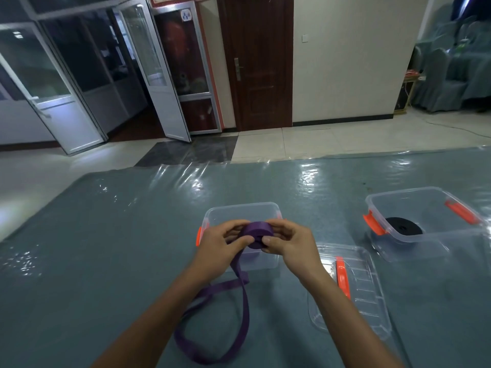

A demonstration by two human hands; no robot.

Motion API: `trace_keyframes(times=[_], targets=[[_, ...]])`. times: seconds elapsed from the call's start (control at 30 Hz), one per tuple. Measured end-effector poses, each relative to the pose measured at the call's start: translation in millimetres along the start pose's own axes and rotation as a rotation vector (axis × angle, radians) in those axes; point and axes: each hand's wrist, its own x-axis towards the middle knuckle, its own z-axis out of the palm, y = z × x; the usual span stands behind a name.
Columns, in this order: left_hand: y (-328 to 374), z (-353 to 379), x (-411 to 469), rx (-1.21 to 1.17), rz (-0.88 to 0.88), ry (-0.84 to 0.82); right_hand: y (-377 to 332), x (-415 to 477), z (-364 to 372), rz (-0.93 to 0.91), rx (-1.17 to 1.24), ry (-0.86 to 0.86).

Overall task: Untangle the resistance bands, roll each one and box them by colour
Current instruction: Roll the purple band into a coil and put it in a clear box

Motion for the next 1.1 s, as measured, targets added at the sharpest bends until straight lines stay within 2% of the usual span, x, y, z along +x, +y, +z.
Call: trace_keyframes(times=[0.13,0.37,0.6,0.8,0.97,1.1], targets=[[-5,-6,-1,0.086,-0.021,-0.058,4,-3,0,0.001,-0.035,0.026],[4,-16,11,0.426,0.127,-0.113,-5,1,3,-0.201,-0.494,0.023],[12,-19,18,0.282,-0.023,-0.234,-7,2,-5,-0.163,-0.385,0.035],[18,-23,23,0.306,0.007,-0.268,-6,5,-10,-0.130,-0.302,0.037],[18,-30,31,0.554,0.126,-0.322,-4,8,-16,-0.167,-0.540,-0.004],[17,-32,36,0.699,0.141,-0.369,-5,9,-16,-0.173,-0.656,-0.023]])
